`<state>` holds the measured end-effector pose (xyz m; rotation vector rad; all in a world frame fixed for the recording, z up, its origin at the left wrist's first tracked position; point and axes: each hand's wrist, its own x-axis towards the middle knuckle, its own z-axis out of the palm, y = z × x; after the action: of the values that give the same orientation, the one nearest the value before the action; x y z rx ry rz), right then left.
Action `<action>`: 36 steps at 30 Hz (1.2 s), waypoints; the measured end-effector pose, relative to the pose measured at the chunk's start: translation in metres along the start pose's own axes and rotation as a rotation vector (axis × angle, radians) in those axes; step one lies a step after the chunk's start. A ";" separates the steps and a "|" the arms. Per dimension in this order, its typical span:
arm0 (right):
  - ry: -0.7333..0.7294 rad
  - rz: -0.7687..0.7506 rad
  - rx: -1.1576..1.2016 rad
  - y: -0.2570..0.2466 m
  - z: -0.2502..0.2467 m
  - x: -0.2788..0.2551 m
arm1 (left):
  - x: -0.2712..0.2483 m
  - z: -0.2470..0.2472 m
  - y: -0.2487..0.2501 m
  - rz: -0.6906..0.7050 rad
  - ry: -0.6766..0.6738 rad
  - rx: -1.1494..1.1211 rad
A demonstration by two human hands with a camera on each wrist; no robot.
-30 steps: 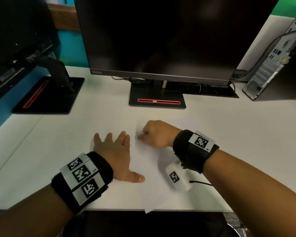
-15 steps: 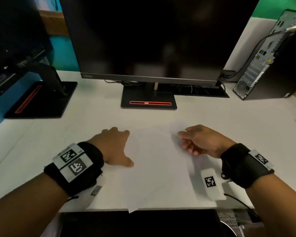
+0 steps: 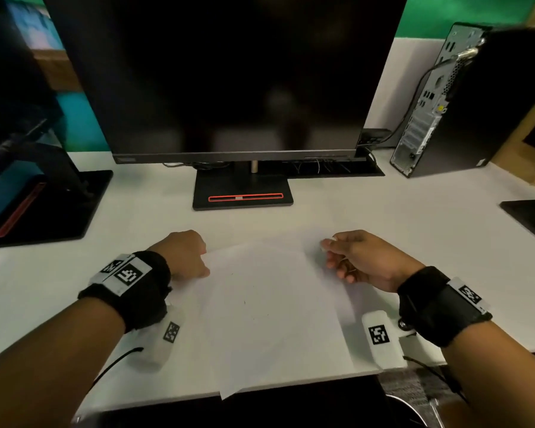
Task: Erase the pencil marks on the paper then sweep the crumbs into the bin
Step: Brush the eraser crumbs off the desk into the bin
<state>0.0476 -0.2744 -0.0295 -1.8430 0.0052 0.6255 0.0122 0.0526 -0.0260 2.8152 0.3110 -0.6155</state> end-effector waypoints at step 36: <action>0.448 -0.681 -0.046 -0.029 -0.069 -0.010 | -0.034 -0.077 0.042 0.466 0.793 -0.586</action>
<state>0.0759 -0.3275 0.0156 -1.8413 -0.3279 -0.2634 0.0221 0.0286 0.0650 2.2830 -0.0467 0.6136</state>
